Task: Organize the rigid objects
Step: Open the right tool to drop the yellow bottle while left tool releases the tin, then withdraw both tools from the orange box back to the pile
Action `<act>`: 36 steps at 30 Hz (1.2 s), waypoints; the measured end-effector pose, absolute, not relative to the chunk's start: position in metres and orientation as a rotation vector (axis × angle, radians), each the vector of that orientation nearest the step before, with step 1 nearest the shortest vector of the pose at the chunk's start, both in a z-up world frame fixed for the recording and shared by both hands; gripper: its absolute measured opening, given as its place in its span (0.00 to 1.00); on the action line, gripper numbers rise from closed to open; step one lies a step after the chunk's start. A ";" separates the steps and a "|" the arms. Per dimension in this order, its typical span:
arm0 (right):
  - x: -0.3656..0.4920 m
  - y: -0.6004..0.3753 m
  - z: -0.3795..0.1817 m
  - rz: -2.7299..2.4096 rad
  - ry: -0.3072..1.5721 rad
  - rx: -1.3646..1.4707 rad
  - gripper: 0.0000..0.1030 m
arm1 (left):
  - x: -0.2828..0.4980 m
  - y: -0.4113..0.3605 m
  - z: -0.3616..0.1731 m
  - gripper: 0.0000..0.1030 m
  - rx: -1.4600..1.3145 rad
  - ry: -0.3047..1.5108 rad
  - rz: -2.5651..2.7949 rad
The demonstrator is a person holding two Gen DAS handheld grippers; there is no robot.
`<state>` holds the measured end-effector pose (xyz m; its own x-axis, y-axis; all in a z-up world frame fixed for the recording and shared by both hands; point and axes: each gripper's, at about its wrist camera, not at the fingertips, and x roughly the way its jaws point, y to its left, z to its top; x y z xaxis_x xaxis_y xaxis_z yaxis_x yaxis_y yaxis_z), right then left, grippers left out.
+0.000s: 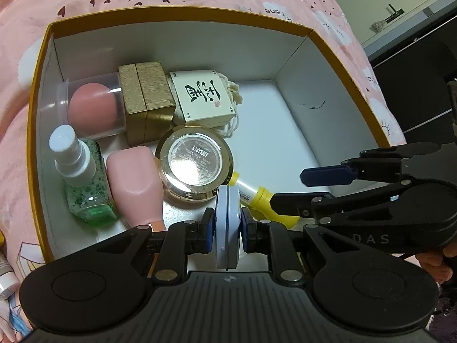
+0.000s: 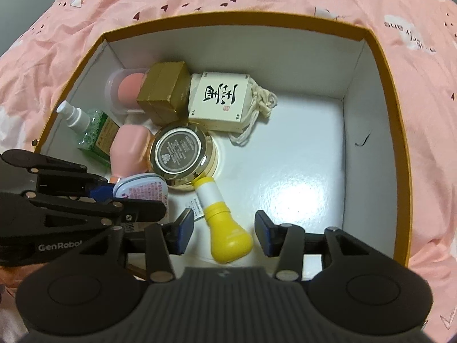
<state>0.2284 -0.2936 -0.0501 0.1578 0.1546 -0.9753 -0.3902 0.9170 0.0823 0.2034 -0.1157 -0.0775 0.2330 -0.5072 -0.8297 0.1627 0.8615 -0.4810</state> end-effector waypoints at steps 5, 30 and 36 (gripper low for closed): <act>0.227 -0.292 -0.048 0.394 1.335 -0.229 0.49 | 0.203 -0.117 -0.077 0.20 -0.307 1.266 -0.443; 0.212 -0.279 -0.024 0.401 1.207 -0.321 0.70 | 0.166 -0.088 -0.021 0.54 -0.305 0.966 -0.341; 0.193 -0.256 0.002 0.457 1.048 -0.383 0.71 | 0.152 -0.074 0.001 0.54 -0.294 0.871 -0.299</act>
